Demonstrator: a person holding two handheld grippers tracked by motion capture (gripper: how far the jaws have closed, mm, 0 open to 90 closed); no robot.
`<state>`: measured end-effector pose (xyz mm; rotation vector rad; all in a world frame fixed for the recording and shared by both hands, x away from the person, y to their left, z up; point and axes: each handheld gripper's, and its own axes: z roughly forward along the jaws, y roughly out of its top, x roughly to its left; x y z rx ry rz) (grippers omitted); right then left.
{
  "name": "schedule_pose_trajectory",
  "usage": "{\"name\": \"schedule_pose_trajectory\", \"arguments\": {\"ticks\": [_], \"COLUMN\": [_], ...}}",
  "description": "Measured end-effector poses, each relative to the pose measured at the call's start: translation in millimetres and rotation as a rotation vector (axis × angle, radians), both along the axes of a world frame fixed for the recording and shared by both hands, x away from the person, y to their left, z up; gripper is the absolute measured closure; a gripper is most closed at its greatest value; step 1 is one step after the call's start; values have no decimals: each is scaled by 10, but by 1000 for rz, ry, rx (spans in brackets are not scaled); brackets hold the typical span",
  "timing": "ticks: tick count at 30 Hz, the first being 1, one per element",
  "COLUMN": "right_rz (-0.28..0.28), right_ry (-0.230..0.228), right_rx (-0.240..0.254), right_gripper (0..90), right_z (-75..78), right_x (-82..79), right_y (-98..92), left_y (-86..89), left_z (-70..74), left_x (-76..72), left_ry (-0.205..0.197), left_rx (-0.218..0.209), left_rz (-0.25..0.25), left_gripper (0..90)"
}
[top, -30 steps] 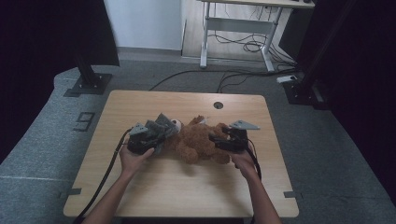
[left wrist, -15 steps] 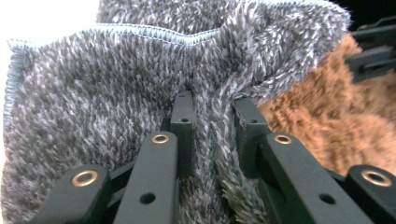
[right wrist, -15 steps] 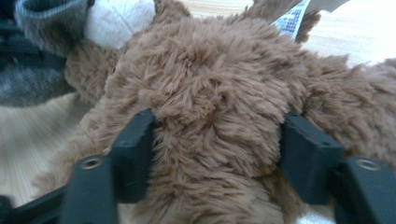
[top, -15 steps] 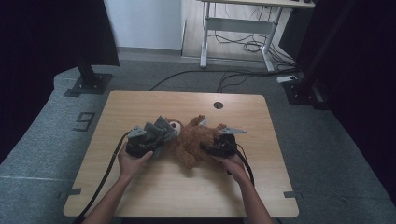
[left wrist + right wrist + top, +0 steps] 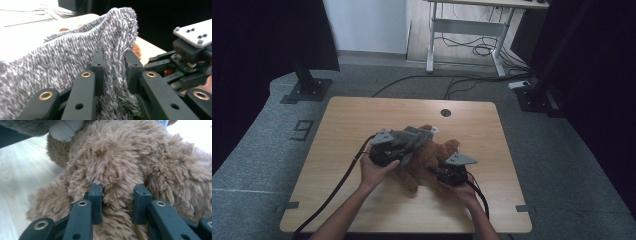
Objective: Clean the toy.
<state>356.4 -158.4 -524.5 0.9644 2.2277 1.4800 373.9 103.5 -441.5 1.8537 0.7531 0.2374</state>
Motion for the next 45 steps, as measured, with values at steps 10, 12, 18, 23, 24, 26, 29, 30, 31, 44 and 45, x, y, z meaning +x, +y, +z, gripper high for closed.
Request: {"name": "schedule_pose_trajectory", "arguments": {"ticks": [10,12,18,23,24,26,29,30,31,44,45], "right_rz": [52,51,50,50,51,54,55,55,54,18,13], "right_ry": [-30,-18,-15,-12,-12,-13,-13,-14,-15,3,18], "right_rx": [-2,8,12,20,18,19,19,18,17,39,40], "right_gripper": [722,735,738,738,738,737,735,735,733,611,556], "right_z": [-44,-57,-61,-67,-66,-67,-66,-65,-65,-61,-60], "right_x": [-159,-150,-151,-149,-149,-147,-149,-151,-152,-162,-162], "right_y": [-54,-79,-83,-88,-87,-86,-87,-85,-85,-95,-96], "left_y": [-579,-547,-336,13,112,257,412,443,496,867,873], "left_z": [-280,-297,-247,-245,-243,-234,-219,-216,-209,-371,-392], "left_x": [-51,-27,-46,-2,5,16,13,7,-4,118,116], "left_ry": [27,33,1,3,-3,10,16,14,13,72,73], "left_rx": [98,96,108,96,80,43,15,11,3,-34,-39], "left_rz": [-80,-75,-24,47,67,84,103,108,117,201,206], "left_gripper": [738,745,748,748,748,749,749,749,749,775,780]}}
